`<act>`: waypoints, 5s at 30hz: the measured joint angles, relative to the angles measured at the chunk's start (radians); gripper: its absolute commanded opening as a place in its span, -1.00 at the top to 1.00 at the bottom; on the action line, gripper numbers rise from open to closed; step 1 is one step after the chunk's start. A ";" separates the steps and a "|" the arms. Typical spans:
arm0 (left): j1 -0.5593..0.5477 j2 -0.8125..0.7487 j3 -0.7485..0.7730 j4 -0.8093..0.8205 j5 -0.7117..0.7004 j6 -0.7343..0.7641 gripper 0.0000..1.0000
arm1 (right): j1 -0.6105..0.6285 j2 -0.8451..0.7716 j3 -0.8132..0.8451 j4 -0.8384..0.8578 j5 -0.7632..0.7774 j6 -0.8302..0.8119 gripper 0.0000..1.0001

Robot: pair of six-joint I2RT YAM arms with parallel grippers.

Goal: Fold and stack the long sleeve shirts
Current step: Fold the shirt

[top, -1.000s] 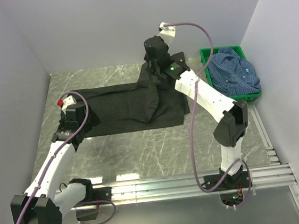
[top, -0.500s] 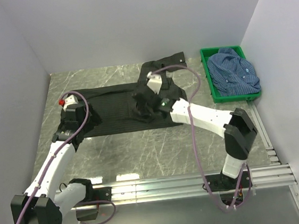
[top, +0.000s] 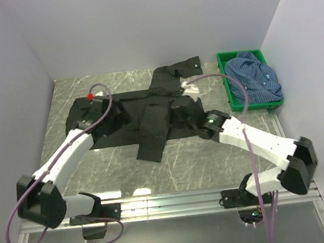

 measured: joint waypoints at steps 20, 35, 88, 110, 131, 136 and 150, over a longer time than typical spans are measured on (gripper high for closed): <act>-0.211 0.278 -0.138 0.065 0.063 -0.303 -0.44 | -0.215 -0.274 -0.370 0.075 -0.189 -0.053 -0.23; -0.244 0.334 -0.141 0.088 0.058 -0.326 0.78 | -0.259 -0.147 -0.370 0.164 -0.277 -0.055 -0.17; -0.053 0.523 0.818 0.070 -0.597 0.583 0.99 | -0.455 0.260 -0.336 0.281 -0.489 0.018 0.04; -0.053 0.731 1.089 0.433 -0.249 0.836 0.99 | -0.346 0.279 -0.168 0.537 -0.747 -0.040 0.49; -0.066 0.696 0.954 0.539 -0.023 0.803 0.99 | -0.311 0.746 0.151 0.686 -0.721 0.018 0.50; -0.067 0.662 0.954 0.531 0.014 0.802 0.99 | -0.314 0.773 0.176 0.690 -0.685 0.023 0.50; -0.067 0.346 0.591 0.537 0.049 0.886 0.99 | -0.336 0.788 0.195 0.679 -0.588 0.052 0.50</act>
